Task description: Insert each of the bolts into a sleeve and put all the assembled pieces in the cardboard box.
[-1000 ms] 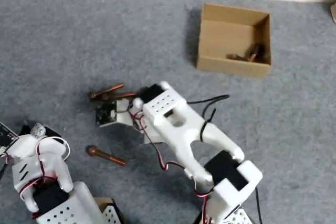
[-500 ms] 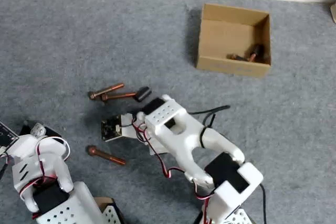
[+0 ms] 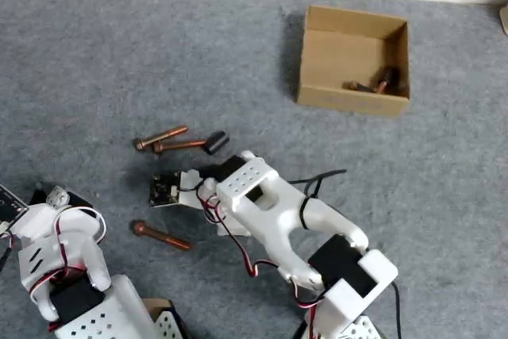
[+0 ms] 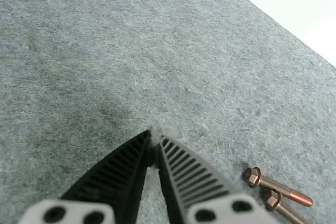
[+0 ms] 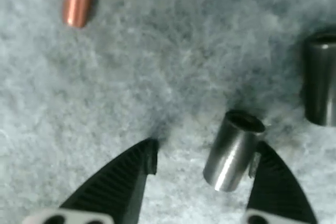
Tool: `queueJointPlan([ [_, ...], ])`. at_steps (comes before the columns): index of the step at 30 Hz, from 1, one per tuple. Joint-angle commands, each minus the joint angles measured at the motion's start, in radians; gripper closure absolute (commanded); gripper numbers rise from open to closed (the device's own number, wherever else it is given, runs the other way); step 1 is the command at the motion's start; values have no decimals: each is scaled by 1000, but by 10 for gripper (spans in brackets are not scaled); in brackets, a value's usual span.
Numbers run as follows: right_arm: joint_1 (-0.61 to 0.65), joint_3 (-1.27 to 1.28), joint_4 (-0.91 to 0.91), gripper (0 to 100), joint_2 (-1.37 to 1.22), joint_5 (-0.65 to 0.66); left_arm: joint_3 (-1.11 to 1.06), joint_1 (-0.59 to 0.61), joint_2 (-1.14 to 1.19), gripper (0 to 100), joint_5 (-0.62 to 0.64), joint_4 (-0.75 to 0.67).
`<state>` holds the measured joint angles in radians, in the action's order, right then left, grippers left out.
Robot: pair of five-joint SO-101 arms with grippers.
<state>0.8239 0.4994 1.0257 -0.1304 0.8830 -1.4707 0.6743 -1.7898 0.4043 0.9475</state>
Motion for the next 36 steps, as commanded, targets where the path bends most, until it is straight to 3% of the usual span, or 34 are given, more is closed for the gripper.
queueJointPlan([
  [1,39,4,-12,804,2,-118,45,-21,-5,993,-6,-15],
  [5,41,4,-41,919,2,-163,45,-21,-5,993,-6,-15],
  [10,39,5,-117,925,2,-299,45,-21,-5,993,-6,-15],
  [16,35,5,-125,995,2,-321,45,-21,-5,993,-6,-15],
  [23,-94,-33,-10,995,31,-377,21,-76,-5,993,-6,-26],
  [27,-110,-97,45,995,188,-382,-33,-176,-5,993,-6,-94],
  [36,-188,-99,237,995,697,-382,-31,-197,-5,993,-5,-133],
])
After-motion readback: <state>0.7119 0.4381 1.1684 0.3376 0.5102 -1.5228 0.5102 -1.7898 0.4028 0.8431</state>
